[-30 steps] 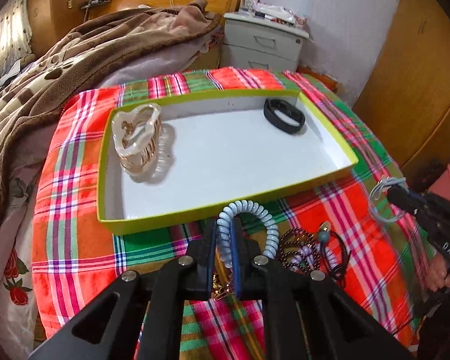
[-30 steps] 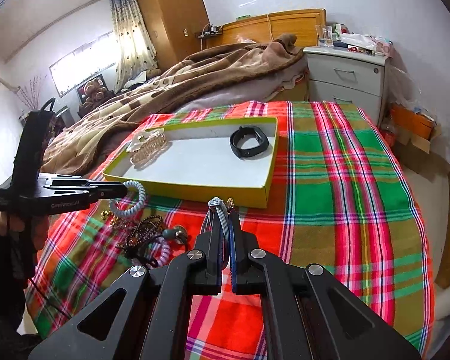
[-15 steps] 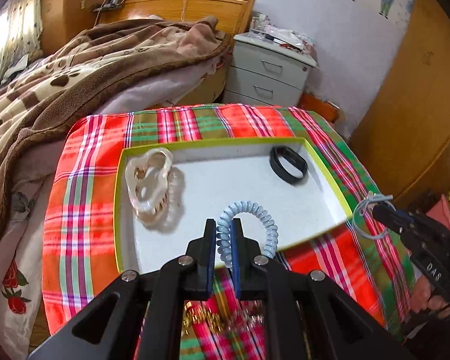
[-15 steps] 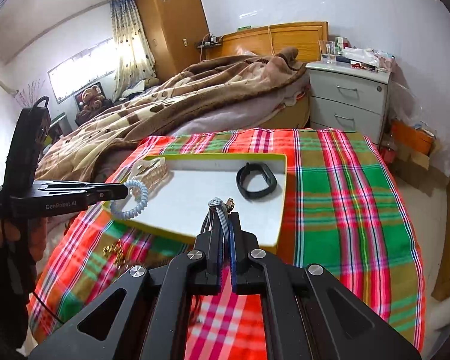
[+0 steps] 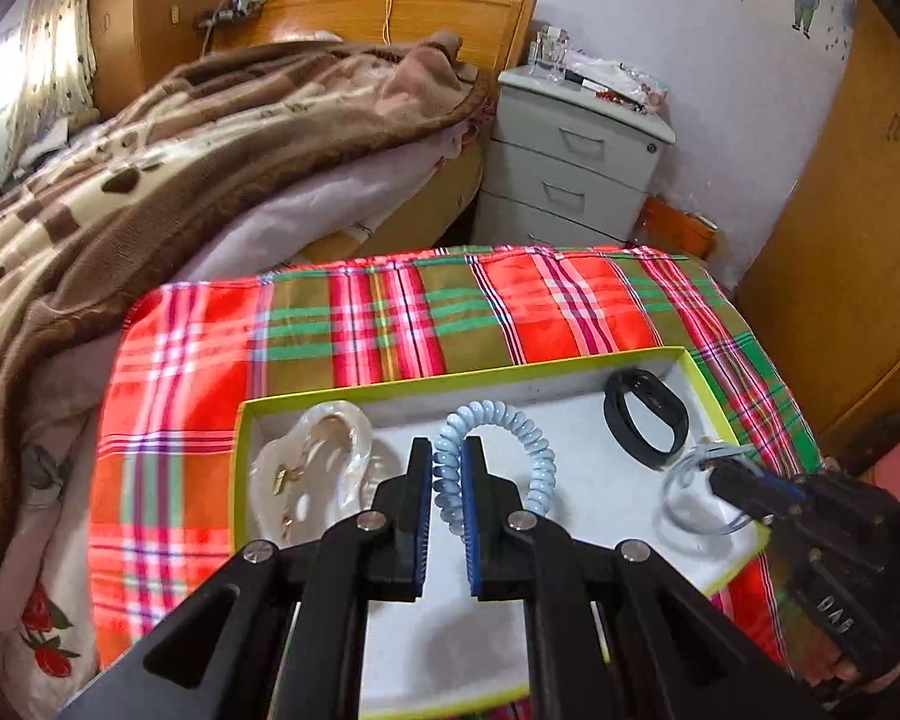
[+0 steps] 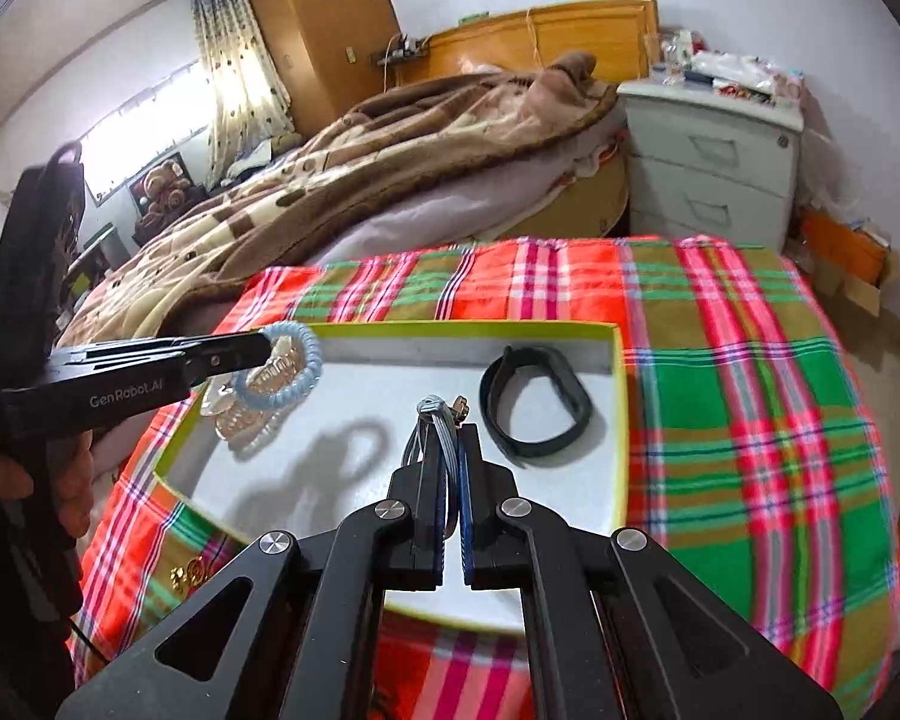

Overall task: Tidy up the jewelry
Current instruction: 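Carry the hair tie in the left gripper into the box while the right carries the bracelet there, then open the left gripper to drop the hair tie while the right releases the bracelet in the box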

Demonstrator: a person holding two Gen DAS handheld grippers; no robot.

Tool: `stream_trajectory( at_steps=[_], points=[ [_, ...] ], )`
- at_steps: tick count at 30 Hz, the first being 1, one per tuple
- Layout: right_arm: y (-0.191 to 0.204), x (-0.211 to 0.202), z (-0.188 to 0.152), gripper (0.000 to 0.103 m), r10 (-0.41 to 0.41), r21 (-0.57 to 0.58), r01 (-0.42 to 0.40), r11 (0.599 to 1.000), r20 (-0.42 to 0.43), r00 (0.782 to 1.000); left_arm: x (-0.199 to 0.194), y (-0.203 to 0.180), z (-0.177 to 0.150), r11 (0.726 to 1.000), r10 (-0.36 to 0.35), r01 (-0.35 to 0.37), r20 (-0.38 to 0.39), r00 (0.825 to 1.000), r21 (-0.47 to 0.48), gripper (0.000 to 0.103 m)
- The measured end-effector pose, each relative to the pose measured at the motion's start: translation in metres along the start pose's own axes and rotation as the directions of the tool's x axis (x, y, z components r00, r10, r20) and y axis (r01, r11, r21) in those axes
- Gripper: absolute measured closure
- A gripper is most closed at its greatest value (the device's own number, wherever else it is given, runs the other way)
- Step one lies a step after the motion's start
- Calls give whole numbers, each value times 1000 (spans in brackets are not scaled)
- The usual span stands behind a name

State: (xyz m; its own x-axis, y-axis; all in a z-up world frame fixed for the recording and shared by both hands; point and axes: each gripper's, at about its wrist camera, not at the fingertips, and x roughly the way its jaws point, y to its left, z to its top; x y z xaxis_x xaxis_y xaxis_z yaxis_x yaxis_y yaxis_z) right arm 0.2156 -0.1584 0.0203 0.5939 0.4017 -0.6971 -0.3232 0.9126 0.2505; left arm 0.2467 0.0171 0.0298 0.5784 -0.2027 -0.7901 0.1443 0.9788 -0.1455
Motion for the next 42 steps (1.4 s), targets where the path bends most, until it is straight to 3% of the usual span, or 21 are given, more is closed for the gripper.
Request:
stream_trajectory(
  at_steps=[11, 23, 31, 36, 42],
  points=[
    [2, 38, 13, 100, 28, 4, -28, 1000, -66, 997, 39, 5, 5, 1000, 6, -7, -56, 998, -15, 93],
    [-2, 56, 16, 100, -9, -18, 7, 1000, -112, 994, 54, 7, 4, 1000, 20, -21, -93, 995, -14, 93],
    [4, 56, 17, 91, -50, -69, 42, 997, -117, 992, 57, 5, 3, 1000, 18, -19, -106, 994, -14, 92],
    [8, 56, 17, 83, -60, -90, 50, 995, -115, 992, 55, 5, 4, 1000, 6, -8, -100, 995, -17, 74],
    [13, 49, 17, 78, -73, -106, 63, 992, -94, 993, 43, 4, 4, 1000, -8, 6, -79, 997, -24, 70]
  ],
)
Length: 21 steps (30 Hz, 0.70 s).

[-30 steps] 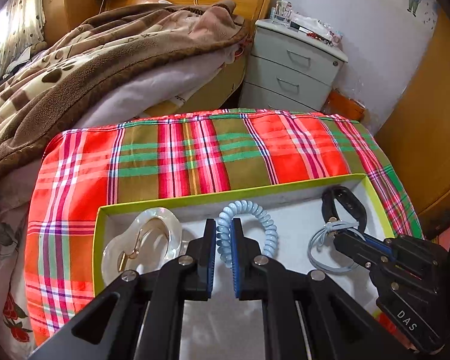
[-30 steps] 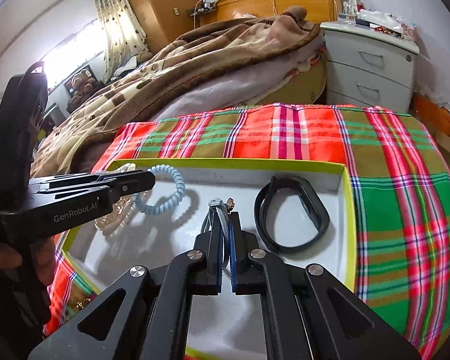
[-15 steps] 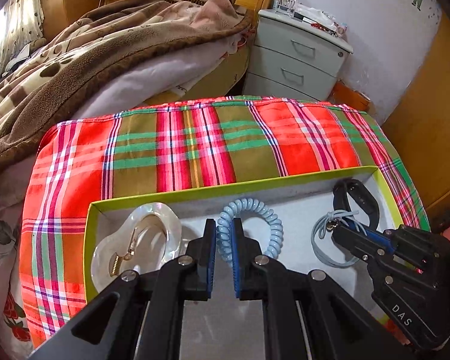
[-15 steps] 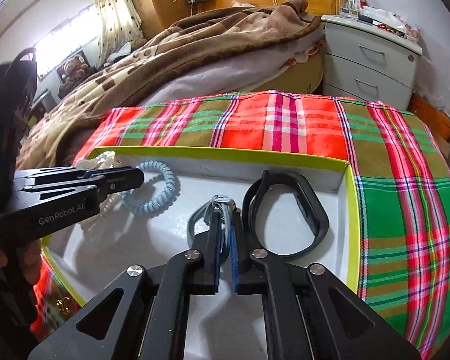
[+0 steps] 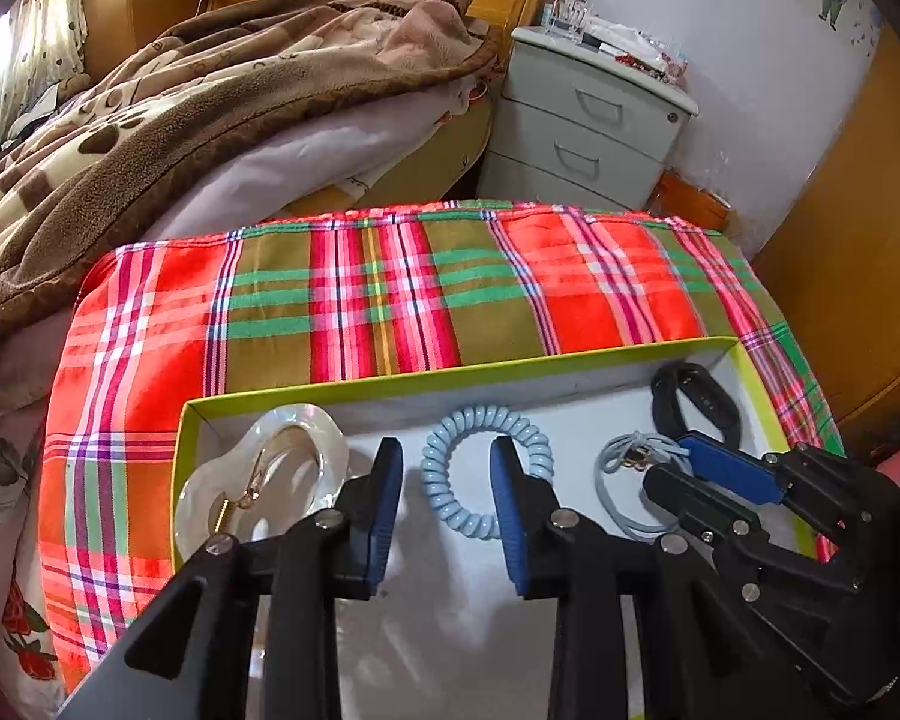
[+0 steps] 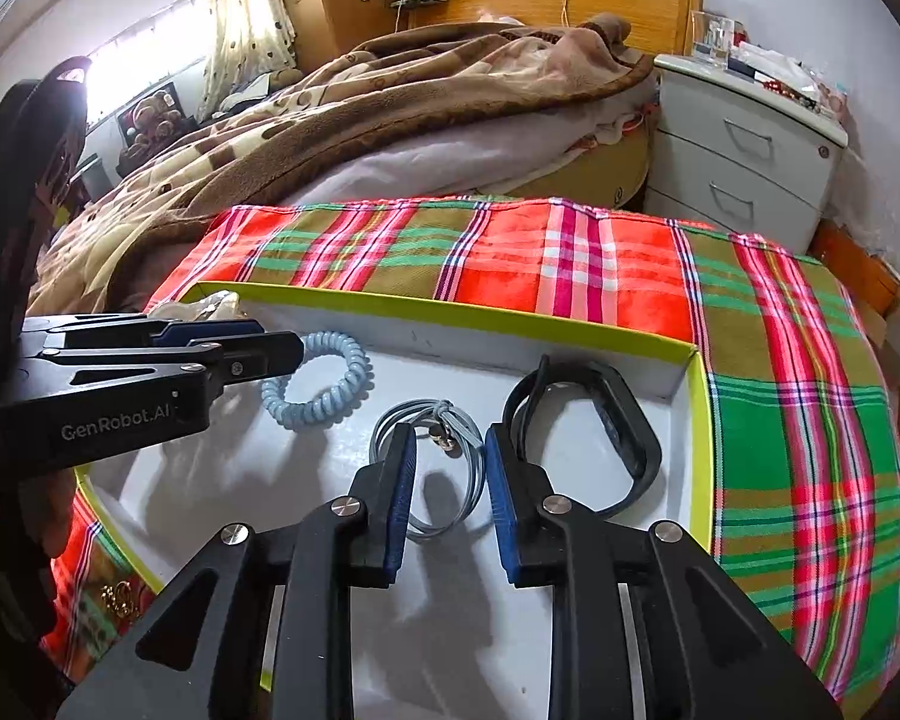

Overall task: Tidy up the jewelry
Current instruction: 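Open the left gripper to drop the hair tie while the right releases the bracelet in the box, then move both grippers back toward the beaded bracelets and gold chains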

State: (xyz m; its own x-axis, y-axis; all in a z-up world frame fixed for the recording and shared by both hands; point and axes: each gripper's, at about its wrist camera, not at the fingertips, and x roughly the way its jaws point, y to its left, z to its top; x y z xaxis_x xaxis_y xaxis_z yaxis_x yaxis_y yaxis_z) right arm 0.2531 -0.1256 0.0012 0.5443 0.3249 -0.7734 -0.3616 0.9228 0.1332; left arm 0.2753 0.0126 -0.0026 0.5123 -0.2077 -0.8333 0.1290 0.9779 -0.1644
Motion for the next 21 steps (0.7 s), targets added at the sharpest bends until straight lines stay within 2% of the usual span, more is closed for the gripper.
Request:
stream_trajectory(
  at_steps=[3, 10, 21],
  points=[
    [1, -8, -1, 78, 10, 0, -10, 1000, 21, 1000, -12, -2, -1, 1000, -21, 21, 23, 1000, 5, 66],
    [3, -33, -9, 77, 26, 6, -27, 1000, 68, 997, -40, -4, -12, 999, -49, 49, 58, 997, 11, 65],
    [10, -82, -40, 77, 70, 14, -73, 997, 135, 988, -90, 9, -55, 997, -58, 63, 123, 991, -35, 64]
  ],
)
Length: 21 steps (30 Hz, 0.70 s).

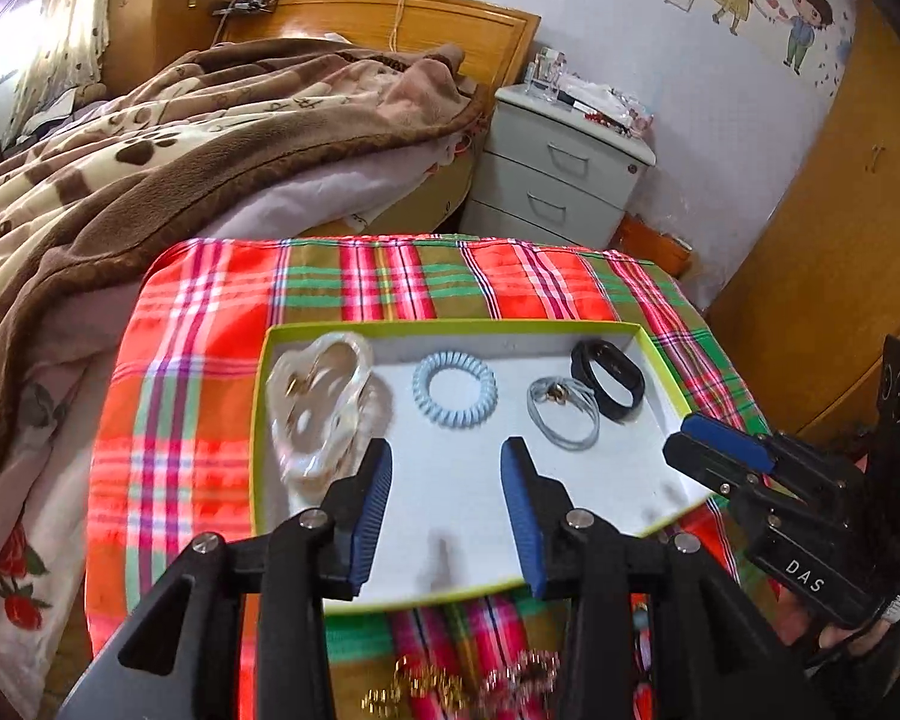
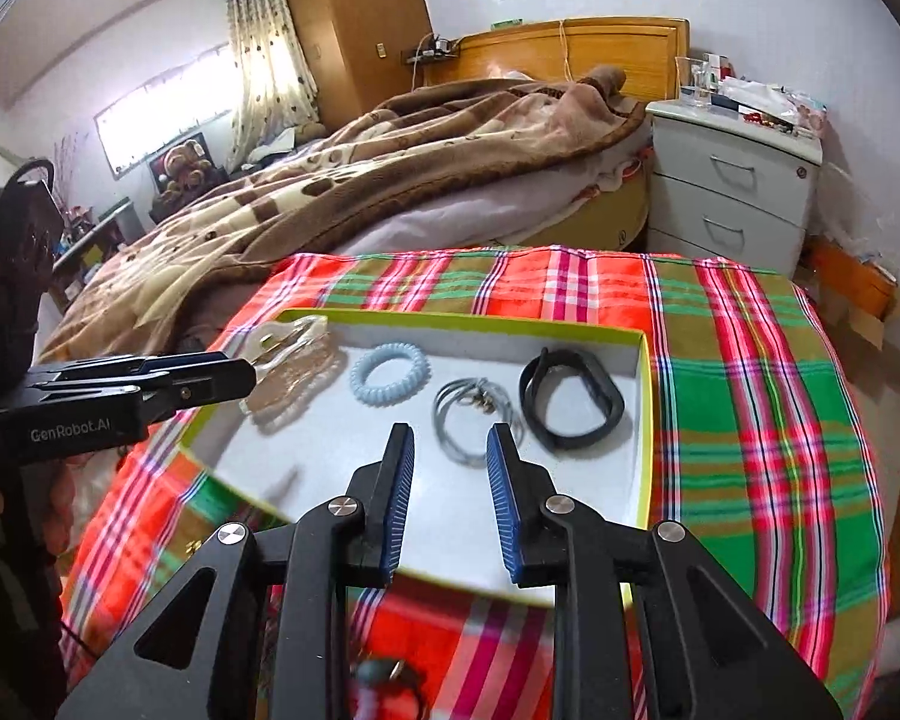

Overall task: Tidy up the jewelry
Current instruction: 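Move both grippers back toward the beaded bracelets and gold chains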

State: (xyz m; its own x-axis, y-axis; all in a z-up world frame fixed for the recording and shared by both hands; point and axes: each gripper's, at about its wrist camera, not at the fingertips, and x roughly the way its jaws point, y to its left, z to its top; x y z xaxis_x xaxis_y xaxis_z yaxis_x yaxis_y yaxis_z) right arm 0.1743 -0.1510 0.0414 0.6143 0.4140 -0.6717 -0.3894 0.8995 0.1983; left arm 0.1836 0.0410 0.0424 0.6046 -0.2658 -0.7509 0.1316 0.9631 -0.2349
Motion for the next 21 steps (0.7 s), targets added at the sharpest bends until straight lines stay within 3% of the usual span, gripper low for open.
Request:
stream_trajectory(
  at_steps=[15, 18, 21],
  points=[
    [24, -30, -66, 77, 80, -36, -82, 996, -52, 995, -43, 8, -63, 999, -25, 27, 33, 999, -44, 63],
    [22, -28, -74, 77, 40, -28, -42, 999, -67, 997, -46, 8, -74, 998, -37, 38, 28, 999, -43, 63],
    [11, -24, -77, 77, 65, 19, -64, 998, -72, 995, -48, 6, -82, 998, -46, 47, 23, 999, -43, 62]
  ],
)
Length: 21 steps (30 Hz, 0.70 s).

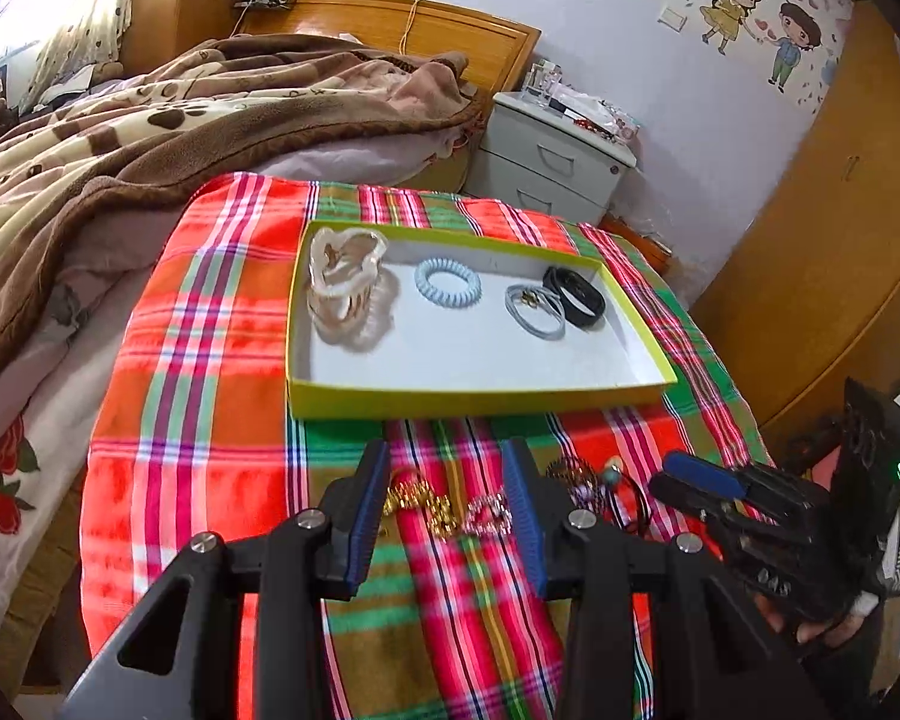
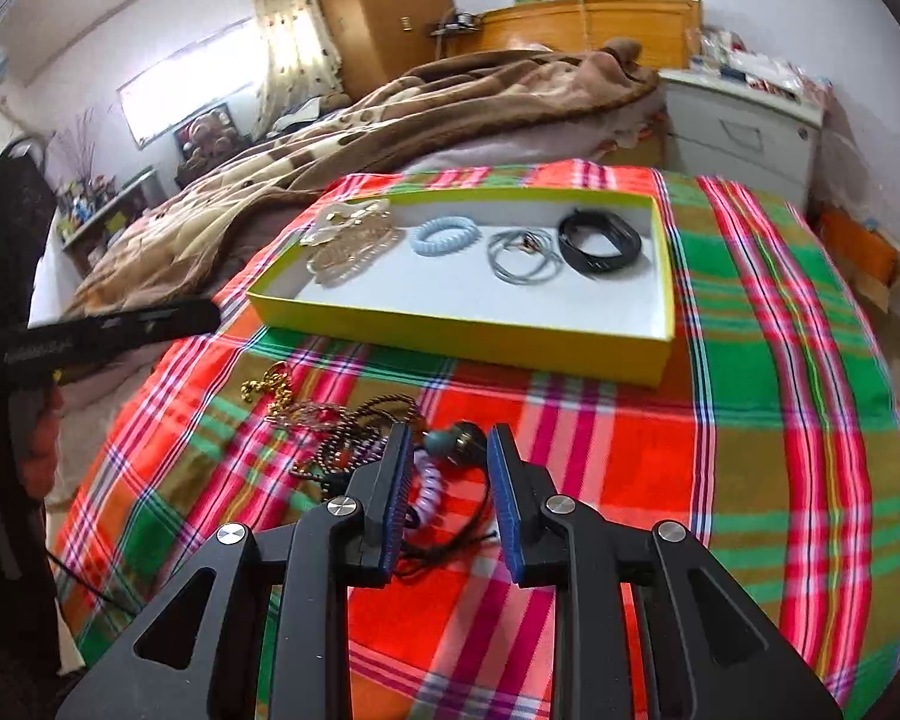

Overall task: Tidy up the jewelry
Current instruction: 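Move both grippers back toward the beaded bracelets and gold chains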

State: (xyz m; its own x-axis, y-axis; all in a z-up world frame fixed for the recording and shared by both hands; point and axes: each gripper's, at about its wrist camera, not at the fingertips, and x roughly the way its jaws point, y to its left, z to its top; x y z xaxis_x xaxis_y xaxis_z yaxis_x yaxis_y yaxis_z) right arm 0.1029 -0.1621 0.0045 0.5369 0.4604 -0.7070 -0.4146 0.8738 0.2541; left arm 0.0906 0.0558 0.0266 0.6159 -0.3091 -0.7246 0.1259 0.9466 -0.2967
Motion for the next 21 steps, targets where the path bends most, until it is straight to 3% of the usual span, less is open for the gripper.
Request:
stream_trajectory(
  at_steps=[3, 5, 6, 7, 21],
  points=[
    [-8, 10, -1, 76, 14, 18, -14, 1000, -42, 999, -1, -2, -7, 1000, -7, 7, -14, 1000, 6, 62],
    [-10, 17, 0, 64, 41, -9, -42, 999, -62, 997, 0, -3, -11, 1000, -7, 7, -22, 1000, 7, 62],
    [-11, 19, 0, 50, 57, -9, -57, 998, -71, 996, 0, -3, -12, 1000, -10, 10, -25, 1000, 7, 62],
    [-12, 22, 0, 48, 62, -12, -63, 998, -77, 995, 0, -4, -13, 1000, -12, 12, -27, 1000, 8, 62],
    [-10, 38, 8, 48, 89, -103, -101, 989, -114, 989, 5, -5, -14, 1000, 4, -5, -55, 998, -6, 62]
  ],
)
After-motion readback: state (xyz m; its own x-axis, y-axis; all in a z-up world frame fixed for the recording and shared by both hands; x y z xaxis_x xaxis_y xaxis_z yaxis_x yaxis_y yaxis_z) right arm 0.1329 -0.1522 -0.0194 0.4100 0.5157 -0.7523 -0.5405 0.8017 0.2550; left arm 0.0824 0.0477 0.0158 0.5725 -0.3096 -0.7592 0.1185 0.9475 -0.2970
